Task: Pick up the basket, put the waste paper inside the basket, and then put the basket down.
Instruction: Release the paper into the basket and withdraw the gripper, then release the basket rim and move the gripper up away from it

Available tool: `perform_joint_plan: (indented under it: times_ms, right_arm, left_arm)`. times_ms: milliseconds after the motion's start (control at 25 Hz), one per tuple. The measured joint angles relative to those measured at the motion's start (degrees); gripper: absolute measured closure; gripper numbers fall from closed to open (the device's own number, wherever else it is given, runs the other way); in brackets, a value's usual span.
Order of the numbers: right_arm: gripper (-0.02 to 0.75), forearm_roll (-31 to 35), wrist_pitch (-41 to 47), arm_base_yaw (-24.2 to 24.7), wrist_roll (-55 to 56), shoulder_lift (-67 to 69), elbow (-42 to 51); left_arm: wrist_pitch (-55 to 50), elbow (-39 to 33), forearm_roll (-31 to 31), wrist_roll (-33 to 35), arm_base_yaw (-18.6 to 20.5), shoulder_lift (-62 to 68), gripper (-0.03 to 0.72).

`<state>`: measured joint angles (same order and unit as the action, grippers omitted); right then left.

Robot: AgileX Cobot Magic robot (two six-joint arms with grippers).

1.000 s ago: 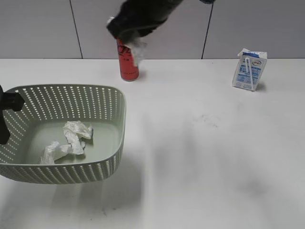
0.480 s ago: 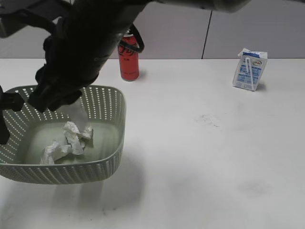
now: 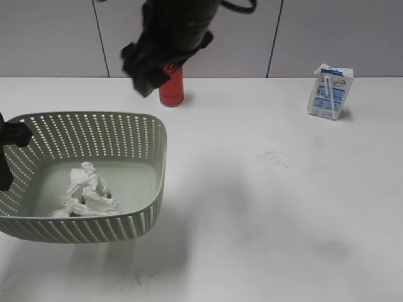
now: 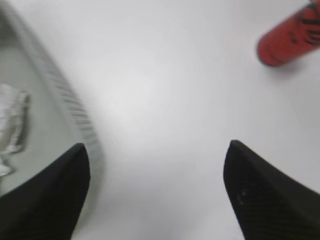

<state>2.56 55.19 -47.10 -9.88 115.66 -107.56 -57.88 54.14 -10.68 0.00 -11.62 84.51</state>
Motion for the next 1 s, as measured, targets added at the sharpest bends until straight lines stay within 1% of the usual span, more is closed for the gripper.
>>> perform_joint_plan:
  times_ms: [160,360,440,640,720,800,920,1000]
  right_arm:
    - [0.127,-0.8,3.9,9.7,3.6,0.0,-2.9]
    - [0.15,-0.5,12.7,21.8,8.7,0.0,-3.3]
    - [0.154,-0.2,13.8,26.1,9.1,0.0,-3.3]
    - [0.163,5.8,14.1,34.7,9.3,-0.6,-3.3]
    - [0.165,6.3,14.2,36.9,9.3,-1.9,-2.4]
    - [0.166,6.1,14.1,38.0,9.3,-4.3,0.2]
    - [0.166,5.8,14.1,38.4,9.3,-11.1,8.7]
    - [0.166,5.7,14.1,38.4,9.3,-17.9,16.7]
  left_arm:
    - [-0.3,0.0,-0.1,0.0,0.0,0.0,0.683]
    - [-0.4,0.0,-0.1,0.0,0.0,0.0,0.683]
    - [-0.4,0.0,-0.1,0.0,0.0,0.0,0.683]
    - [-0.4,0.0,-0.1,0.0,0.0,0.0,0.683]
    - [-0.4,0.0,-0.1,0.0,0.0,0.0,0.683]
    - [-0.4,0.0,-0.1,0.0,0.0,0.0,0.683]
    - [-0.4,0.0,-0.1,0.0,0.0,0.0,0.683]
    - [-0.3,0.0,-0.1,0.0,0.0,0.0,0.683]
